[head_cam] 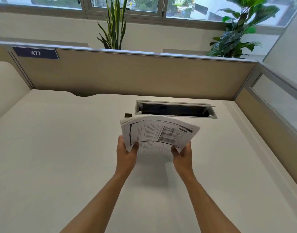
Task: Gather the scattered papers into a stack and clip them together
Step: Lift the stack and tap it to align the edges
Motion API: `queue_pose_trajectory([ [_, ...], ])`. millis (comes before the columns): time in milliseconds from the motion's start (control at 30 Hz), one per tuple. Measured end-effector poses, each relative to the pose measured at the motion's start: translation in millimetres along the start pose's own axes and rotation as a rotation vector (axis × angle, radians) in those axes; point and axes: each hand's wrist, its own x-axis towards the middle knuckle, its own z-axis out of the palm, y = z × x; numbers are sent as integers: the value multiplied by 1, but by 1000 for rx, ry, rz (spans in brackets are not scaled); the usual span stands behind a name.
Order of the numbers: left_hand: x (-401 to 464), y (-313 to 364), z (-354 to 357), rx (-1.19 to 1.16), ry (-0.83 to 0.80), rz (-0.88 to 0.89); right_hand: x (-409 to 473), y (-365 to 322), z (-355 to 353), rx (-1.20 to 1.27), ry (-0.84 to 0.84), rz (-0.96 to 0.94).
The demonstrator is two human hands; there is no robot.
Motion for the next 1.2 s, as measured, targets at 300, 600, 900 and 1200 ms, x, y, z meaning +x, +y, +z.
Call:
queue_pose_trajectory([
  [300, 11, 11, 6, -13, -13, 28, 10, -19, 3, 61, 47, -77],
  [600, -3, -22, 3, -8, -75, -127, -4, 24, 0, -44, -1, 58],
  [900, 15, -31, -12, 82, -231, -393, 11, 27, -13, -29, -110, 280],
  [1200, 16, -35, -23, -215, -298, -617, 13, 33, -15, -105, -339, 468],
])
